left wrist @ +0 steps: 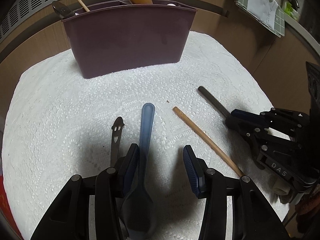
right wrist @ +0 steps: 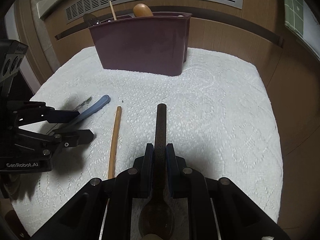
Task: Organize utensils
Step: 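Grasp the blue plastic spoon with the left tool while the right tool holds the metal spoon, then lift both spoons over the purple caddy and open both tools to drop them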
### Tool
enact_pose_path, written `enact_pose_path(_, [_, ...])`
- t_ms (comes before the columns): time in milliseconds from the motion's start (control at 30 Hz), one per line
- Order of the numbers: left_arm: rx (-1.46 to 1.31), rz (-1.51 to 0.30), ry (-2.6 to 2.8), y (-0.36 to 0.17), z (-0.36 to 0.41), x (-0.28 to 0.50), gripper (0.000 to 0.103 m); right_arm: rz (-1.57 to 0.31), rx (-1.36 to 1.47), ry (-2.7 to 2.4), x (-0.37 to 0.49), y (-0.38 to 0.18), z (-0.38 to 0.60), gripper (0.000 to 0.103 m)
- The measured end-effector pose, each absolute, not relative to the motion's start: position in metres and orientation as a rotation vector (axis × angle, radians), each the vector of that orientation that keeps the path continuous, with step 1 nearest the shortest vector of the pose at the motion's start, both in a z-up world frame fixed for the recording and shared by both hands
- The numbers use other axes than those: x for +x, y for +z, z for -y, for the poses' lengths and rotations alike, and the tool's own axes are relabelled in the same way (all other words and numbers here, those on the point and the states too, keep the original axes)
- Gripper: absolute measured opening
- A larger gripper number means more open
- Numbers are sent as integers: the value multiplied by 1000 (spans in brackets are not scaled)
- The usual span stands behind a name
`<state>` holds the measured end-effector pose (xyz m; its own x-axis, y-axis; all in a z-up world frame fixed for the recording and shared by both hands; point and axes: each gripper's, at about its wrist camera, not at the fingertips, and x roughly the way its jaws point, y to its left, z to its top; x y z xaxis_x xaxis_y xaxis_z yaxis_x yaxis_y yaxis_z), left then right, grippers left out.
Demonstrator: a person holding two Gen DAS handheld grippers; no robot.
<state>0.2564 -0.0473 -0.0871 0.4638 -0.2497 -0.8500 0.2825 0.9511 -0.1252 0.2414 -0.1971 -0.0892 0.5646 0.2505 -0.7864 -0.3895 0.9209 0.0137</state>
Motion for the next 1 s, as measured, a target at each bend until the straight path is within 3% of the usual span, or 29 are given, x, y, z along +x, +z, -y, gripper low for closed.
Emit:
enact_pose_path(267, [32,-1047,-341,-87,46,260,45,-789,-68,370,221,-61,215,12])
enact_pose_path(300, [36,-1048,-341,-87,45,262,42,-780,-64,364,219,-59,216,12])
enact_pose_path(367, [70,-1032,-298,-87,43,268,15,-763,-56,352,214,-54,218,12])
enact_pose_path(433, [64,-1018,-301,-87,39,270,11,-748,-47,345,207,-48,219,12])
enact_pose_path(600, [0,-946,-294,-75,32,239,11,-725,-37,329,186,-37,224,12])
enact_pose_path(1000, [-212,-636,-303,11,-5,141,11,-577,8,362,130,5,227,12])
